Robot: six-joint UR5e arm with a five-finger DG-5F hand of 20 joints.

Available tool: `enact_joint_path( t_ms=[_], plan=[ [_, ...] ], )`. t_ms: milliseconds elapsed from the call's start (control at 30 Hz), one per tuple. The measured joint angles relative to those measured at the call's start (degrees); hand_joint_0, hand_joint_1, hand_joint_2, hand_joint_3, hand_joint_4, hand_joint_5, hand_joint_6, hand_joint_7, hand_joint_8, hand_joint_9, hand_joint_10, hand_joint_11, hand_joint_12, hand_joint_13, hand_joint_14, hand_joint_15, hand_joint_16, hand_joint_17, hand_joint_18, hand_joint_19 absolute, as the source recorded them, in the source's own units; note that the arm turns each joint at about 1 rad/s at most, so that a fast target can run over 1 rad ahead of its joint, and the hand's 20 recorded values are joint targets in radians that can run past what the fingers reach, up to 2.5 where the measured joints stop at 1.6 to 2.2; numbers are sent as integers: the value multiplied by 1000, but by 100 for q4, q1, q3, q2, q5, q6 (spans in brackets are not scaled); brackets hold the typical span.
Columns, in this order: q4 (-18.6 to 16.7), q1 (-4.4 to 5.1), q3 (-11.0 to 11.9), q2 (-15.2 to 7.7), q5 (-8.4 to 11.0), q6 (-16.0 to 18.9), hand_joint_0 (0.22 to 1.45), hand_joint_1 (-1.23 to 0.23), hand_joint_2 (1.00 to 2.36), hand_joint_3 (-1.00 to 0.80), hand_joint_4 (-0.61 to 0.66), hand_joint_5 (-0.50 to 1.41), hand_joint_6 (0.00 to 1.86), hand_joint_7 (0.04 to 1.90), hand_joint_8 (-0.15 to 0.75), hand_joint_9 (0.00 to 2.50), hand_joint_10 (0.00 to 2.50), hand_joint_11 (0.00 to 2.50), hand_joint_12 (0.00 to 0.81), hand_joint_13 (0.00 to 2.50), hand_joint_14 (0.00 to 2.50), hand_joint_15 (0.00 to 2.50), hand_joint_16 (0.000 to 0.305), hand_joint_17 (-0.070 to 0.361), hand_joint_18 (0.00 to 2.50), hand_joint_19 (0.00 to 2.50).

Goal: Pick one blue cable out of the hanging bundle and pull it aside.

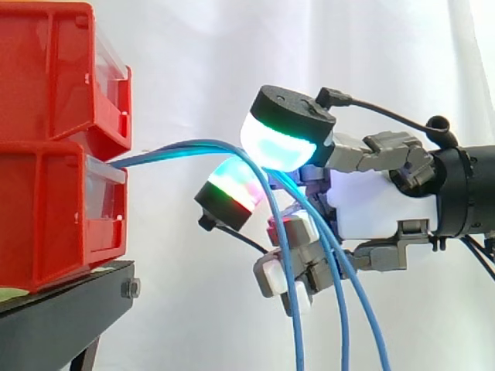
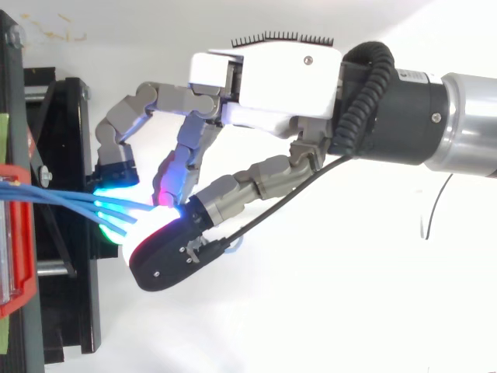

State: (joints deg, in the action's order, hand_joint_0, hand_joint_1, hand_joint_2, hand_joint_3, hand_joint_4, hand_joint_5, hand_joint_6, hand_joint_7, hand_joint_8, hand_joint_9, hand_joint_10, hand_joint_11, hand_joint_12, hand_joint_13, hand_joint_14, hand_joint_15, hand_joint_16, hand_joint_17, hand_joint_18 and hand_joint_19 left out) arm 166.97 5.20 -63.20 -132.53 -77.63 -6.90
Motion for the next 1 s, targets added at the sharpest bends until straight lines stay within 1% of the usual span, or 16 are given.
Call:
enact_joint_path(
  t_ms=[33,133,167,200,267,333,467,533,600,633,733,867,900,933,967,1000],
  plan=[
    [7,0,0,1,-6,0,806,-873,1000,-500,-319,-169,971,1154,220,1167,25,826,309,939,22,642,38,86,799,681],
    [45,-1,-2,2,-41,-2,784,-873,1000,-500,-385,-183,970,1170,205,1150,23,827,295,935,23,632,36,80,799,626],
    [63,-1,-1,2,-56,-3,774,-874,1000,-500,-389,-184,971,1156,202,1147,24,825,294,935,22,625,35,80,797,624],
    [92,-1,-1,2,-78,-3,760,-886,1000,-500,-395,-185,973,1096,190,1141,21,819,287,931,24,621,33,74,778,599],
    [145,-1,-1,2,-118,-4,742,-916,1000,-500,-391,-184,975,980,182,1141,23,825,280,932,24,623,31,70,763,572],
    [204,-3,-1,2,-162,-4,700,-978,1000,-500,-374,-174,963,880,181,1203,23,917,263,959,25,635,26,60,754,536],
    [261,-8,-1,3,-206,-4,669,-985,1000,-500,-346,-166,950,851,186,1267,22,1010,254,990,24,665,25,55,749,521],
    [274,-15,-1,6,-213,-4,614,-972,1000,-500,-326,-166,948,866,196,1303,23,1068,257,1009,24,676,24,55,748,521],
    [281,-21,-2,4,-215,-4,597,-964,1000,-500,-320,-168,948,860,204,1319,22,1100,262,1015,24,678,25,55,747,529],
    [284,-23,-2,4,-216,-4,531,-932,1000,-500,-295,-173,950,845,213,1334,19,1105,275,1032,26,687,27,60,757,528],
    [290,-26,-2,7,-217,-4,472,-865,1000,-500,-263,-185,948,800,221,1282,18,1050,300,1037,23,673,32,72,770,536],
    [292,-27,-2,7,-217,-4,462,-806,1000,-500,-236,-193,944,801,241,1245,18,1022,317,1129,22,756,36,81,815,585],
    [292,-27,-2,8,-217,-4,465,-792,1000,-500,-211,-197,945,792,248,1275,16,1130,318,1216,25,869,37,83,832,614],
    [292,-27,-1,8,-217,-4,467,-769,1000,-500,-189,-200,947,786,238,1344,8,1356,316,1308,26,1003,37,84,846,641],
    [292,-27,-1,8,-217,-4,466,-764,1000,-500,-175,-202,948,779,224,1410,18,1501,300,1358,22,1102,40,90,889,681],
    [292,-27,-1,8,-217,-4,466,-756,1000,-500,-159,-204,950,765,188,1361,651,1350,284,1437,15,1282,43,96,929,751]
  ],
)
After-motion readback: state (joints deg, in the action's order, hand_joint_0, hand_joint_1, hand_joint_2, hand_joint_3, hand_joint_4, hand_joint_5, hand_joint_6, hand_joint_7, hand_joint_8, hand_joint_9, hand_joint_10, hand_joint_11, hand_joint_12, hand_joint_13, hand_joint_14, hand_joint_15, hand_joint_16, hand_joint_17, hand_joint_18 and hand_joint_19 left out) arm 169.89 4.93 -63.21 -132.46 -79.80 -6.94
